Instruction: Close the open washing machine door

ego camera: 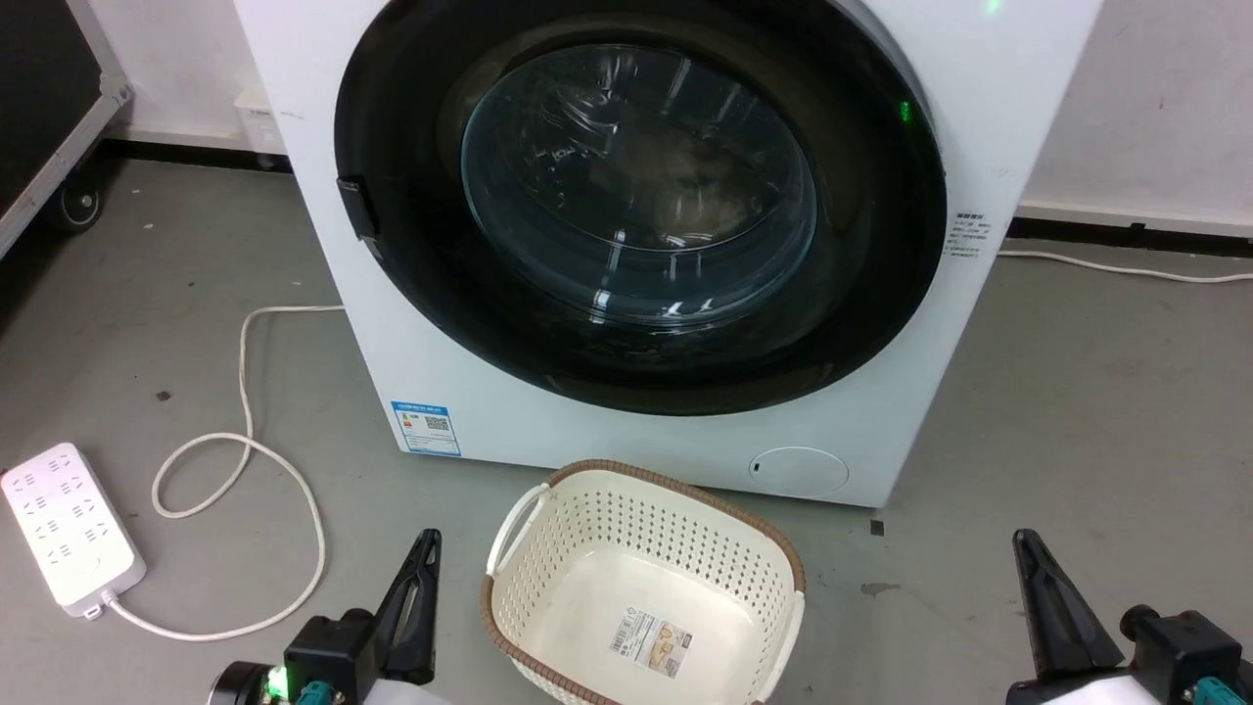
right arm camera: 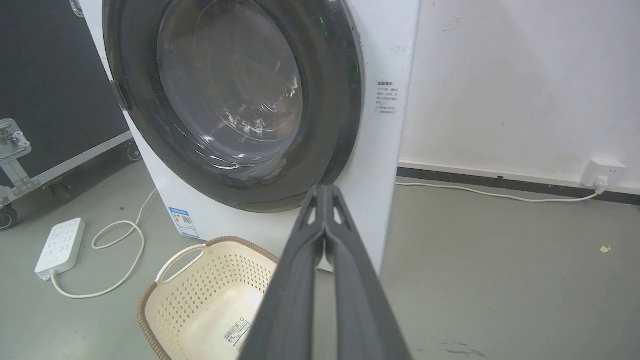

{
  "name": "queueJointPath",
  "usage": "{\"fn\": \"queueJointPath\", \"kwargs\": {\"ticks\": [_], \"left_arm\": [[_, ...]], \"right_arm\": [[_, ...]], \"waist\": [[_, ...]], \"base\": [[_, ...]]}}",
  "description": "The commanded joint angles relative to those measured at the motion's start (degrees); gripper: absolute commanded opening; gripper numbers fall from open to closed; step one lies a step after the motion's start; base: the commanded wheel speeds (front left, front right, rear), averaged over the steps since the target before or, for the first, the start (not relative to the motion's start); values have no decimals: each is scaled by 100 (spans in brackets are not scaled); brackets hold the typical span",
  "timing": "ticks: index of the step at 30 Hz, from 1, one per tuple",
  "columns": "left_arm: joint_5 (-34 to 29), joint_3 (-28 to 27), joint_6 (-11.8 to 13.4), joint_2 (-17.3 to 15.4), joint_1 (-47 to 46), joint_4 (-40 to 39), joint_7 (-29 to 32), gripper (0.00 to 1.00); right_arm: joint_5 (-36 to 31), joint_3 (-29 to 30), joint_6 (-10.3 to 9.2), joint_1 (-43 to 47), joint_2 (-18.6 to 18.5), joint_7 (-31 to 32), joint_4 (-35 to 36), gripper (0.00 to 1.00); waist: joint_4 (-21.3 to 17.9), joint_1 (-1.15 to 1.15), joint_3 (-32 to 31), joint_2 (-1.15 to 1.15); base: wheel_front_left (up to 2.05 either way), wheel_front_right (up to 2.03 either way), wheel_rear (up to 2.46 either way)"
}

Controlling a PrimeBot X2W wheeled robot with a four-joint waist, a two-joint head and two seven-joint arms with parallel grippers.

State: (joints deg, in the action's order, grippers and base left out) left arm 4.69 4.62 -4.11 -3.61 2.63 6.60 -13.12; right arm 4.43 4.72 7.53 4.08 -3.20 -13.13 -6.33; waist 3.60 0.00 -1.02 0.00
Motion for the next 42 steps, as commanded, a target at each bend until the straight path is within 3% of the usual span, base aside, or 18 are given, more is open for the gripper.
{"fn": "queueJointPath", "kwargs": {"ticks": [1,42], "left_arm": [[-46,-30,43,8,-33,-37,53,0],[-203,-191,180,32,-118,-269,521,0]], "right_arm": [[-47,-26,-1,-53,5,48,55,0],[-195,-192,-2,-185,15,519,270,0]], "waist": [[-7,0,2,0],[-138,0,39,0]], "base": [[0,0,0],[0,0,0]]}}
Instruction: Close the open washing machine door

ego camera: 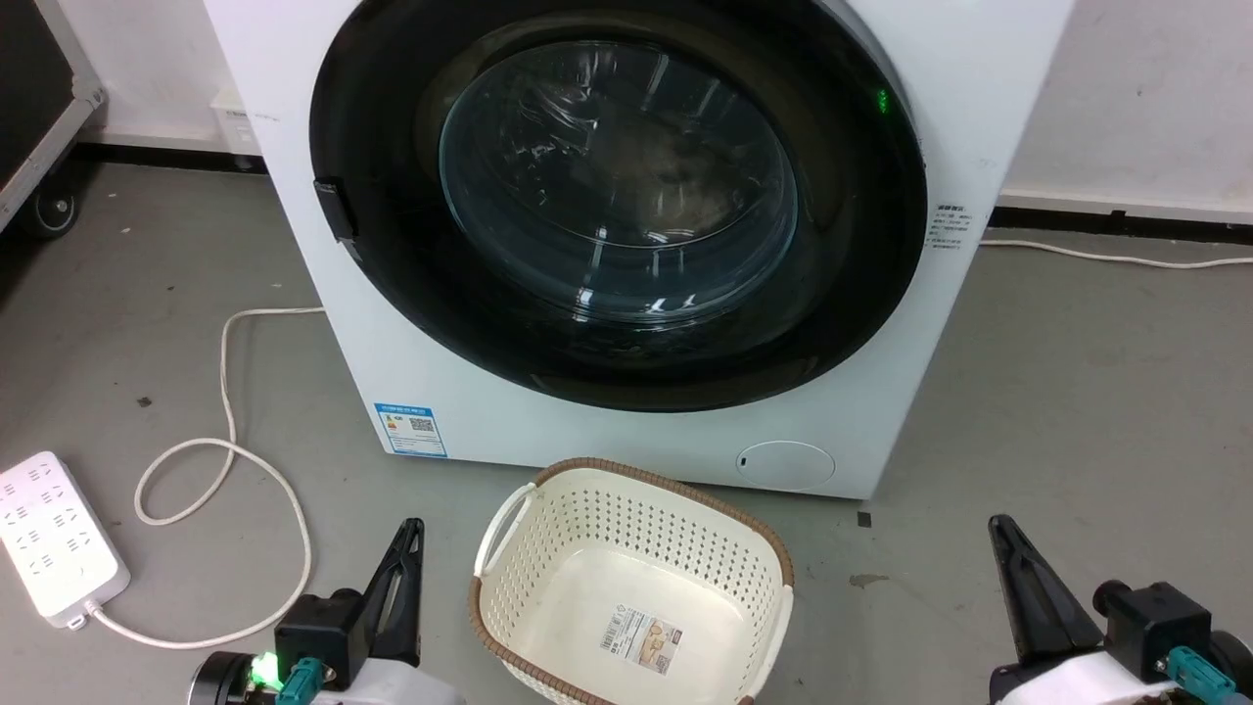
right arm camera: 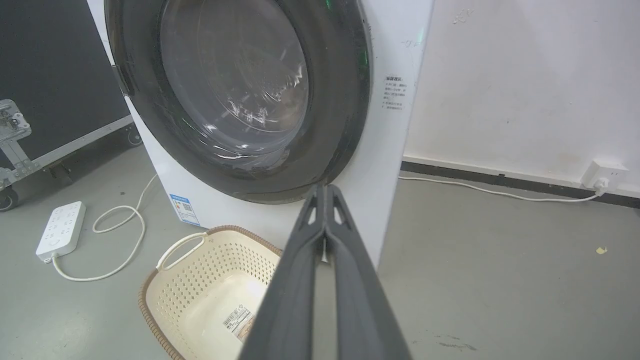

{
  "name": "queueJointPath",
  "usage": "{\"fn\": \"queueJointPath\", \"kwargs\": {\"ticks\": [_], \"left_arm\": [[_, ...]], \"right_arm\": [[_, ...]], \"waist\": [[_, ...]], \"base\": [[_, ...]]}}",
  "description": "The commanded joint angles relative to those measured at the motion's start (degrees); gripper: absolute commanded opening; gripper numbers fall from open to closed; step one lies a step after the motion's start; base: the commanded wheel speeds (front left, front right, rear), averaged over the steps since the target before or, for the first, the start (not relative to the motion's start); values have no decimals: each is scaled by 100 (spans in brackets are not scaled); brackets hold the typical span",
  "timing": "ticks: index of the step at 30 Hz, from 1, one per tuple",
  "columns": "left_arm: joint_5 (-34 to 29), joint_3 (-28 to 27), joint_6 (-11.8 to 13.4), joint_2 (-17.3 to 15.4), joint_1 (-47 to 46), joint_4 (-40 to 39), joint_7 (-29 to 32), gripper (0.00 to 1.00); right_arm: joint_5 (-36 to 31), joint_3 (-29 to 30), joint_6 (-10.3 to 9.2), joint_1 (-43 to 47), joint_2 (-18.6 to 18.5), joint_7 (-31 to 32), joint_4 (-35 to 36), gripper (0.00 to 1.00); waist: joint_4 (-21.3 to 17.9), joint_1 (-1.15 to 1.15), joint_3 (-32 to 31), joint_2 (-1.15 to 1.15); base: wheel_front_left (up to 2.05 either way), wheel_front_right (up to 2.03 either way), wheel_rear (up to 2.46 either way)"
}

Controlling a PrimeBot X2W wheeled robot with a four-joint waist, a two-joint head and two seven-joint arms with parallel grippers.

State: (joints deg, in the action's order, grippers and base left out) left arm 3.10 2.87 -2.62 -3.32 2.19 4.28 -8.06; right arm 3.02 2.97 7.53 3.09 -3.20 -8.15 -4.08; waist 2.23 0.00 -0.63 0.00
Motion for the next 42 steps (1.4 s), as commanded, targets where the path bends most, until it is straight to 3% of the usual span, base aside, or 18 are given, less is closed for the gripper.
{"fn": "queueJointPath", "kwargs": {"ticks": [1,42], "left_arm": [[-49,-20,34,4,-77,-43,27,0],[-210,-185,175,29,-165,-280,507,0]], "right_arm": [[-57,-21,-2,-90,15,32,50,0],[-208,-191,-3,-225,26,515,271,0]], "waist": [[-5,0,2,0],[-140,0,40,0]], "base": [[0,0,0],[0,0,0]]}}
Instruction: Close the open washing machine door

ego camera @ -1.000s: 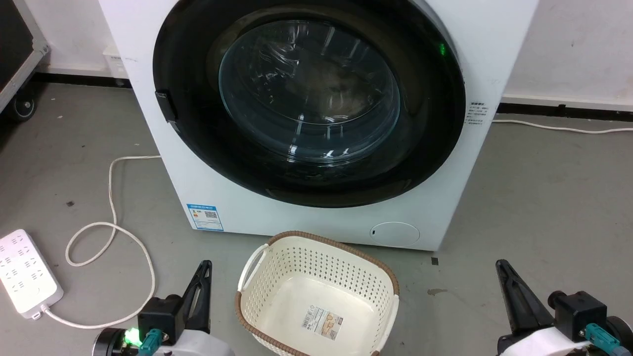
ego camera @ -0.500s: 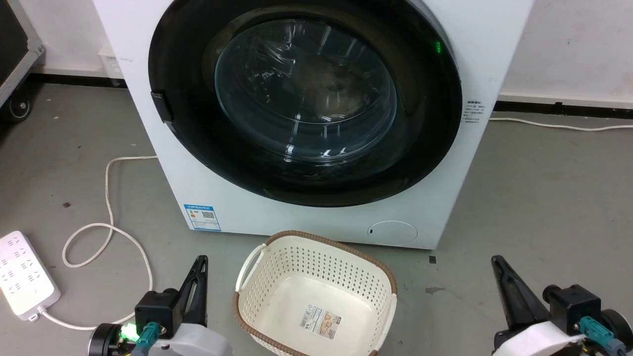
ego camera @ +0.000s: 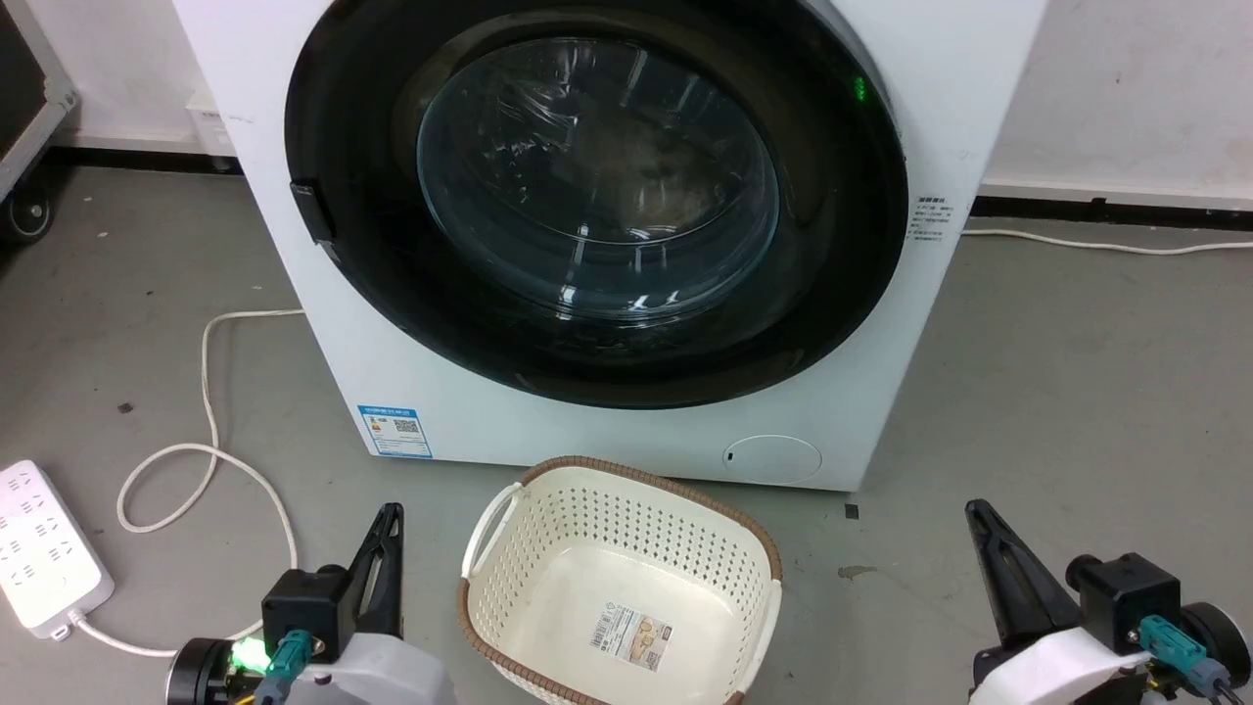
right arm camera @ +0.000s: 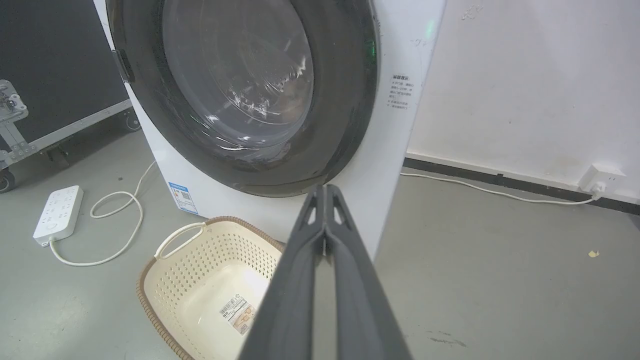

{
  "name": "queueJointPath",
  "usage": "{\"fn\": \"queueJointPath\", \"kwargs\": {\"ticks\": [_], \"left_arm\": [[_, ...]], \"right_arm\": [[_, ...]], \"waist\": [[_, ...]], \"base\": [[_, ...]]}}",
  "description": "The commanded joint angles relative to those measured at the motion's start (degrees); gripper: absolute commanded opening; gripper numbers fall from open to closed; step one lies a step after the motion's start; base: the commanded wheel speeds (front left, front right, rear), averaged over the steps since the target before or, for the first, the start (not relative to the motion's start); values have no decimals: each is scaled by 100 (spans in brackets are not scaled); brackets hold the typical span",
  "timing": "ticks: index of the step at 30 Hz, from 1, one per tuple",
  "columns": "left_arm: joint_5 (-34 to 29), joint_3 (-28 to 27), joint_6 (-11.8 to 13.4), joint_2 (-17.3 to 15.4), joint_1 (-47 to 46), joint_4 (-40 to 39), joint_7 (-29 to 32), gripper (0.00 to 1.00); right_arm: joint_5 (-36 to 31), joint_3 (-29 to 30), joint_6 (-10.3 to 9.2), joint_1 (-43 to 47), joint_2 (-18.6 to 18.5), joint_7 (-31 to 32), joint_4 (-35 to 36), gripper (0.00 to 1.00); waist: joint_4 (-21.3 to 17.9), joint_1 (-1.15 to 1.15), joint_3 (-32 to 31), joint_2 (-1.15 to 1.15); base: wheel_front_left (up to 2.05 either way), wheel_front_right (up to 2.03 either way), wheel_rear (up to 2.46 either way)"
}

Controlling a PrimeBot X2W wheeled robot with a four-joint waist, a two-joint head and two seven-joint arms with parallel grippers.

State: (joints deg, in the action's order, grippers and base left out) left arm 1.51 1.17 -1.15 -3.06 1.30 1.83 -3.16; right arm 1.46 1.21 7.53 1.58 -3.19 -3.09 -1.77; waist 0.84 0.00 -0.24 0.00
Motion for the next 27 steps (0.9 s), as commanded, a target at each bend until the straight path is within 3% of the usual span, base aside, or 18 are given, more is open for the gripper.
{"fn": "queueJointPath", "kwargs": {"ticks": [1,27], "left_arm": [[-55,-19,31,3,-77,-41,29,0],[-151,-117,115,18,-130,-183,316,0]], "right_arm": [[-55,-20,-3,-77,25,21,46,0],[-146,-121,-4,-158,31,309,177,0]], "waist": [[-3,0,1,0],[-84,0,24,0]], "base": [[0,0,0],[0,0,0]]}}
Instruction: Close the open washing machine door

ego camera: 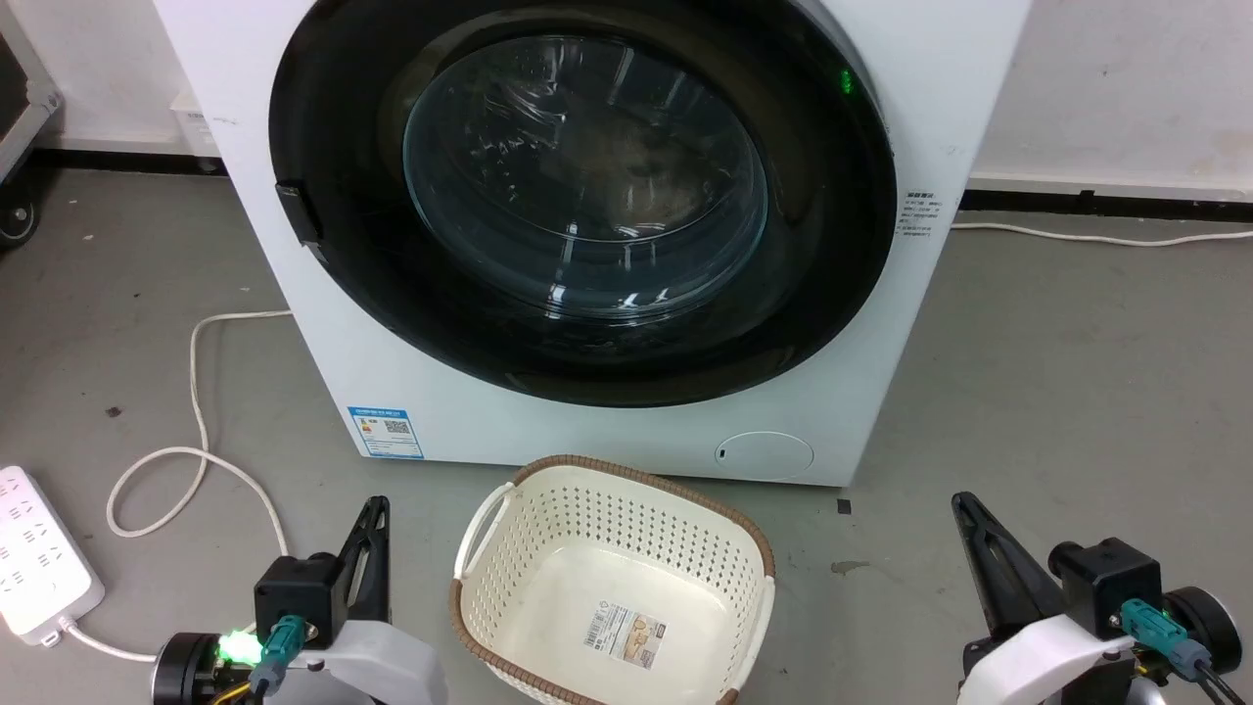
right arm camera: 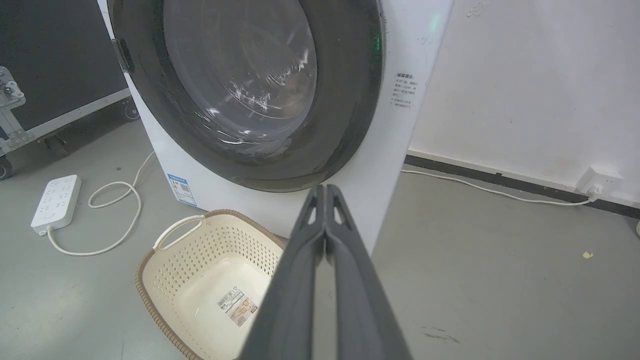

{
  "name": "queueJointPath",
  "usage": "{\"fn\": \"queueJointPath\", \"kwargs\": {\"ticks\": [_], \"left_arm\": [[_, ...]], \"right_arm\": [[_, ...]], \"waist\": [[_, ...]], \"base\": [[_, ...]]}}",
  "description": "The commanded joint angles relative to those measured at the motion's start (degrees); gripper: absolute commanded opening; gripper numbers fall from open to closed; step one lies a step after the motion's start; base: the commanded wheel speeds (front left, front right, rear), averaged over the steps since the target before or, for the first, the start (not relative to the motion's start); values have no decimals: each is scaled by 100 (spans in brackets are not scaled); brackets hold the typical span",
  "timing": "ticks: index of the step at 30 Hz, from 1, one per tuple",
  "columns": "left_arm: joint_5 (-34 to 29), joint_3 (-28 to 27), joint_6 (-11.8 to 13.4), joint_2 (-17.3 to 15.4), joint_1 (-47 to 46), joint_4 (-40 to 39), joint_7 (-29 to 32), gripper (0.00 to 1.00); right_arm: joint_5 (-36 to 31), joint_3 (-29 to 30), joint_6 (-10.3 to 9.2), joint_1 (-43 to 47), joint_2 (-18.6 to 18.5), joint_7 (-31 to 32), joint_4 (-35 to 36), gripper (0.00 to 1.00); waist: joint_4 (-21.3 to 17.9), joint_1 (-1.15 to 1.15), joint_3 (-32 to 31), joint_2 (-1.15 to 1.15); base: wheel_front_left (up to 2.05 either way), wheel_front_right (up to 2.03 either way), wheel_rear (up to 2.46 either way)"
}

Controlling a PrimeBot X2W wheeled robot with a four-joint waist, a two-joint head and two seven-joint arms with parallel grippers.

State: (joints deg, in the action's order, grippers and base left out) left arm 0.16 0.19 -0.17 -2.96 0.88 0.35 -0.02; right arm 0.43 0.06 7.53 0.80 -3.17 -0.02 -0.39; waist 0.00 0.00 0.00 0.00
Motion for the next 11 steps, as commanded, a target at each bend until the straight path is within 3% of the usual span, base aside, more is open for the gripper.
{"fn": "queueJointPath", "kwargs": {"ticks": [1,11], "left_arm": [[-16,-19,17,8,-88,-35,2,0],[-16,-19,17,8,-88,-35,2,0]], "right_arm": [[-43,-6,-4,-80,29,2,39,0],[-43,-6,-4,-80,29,2,39,0]], "waist": [[0,0,0,0],[0,0,0,0]], "base": [[0,0,0],[0,0,0]]}}
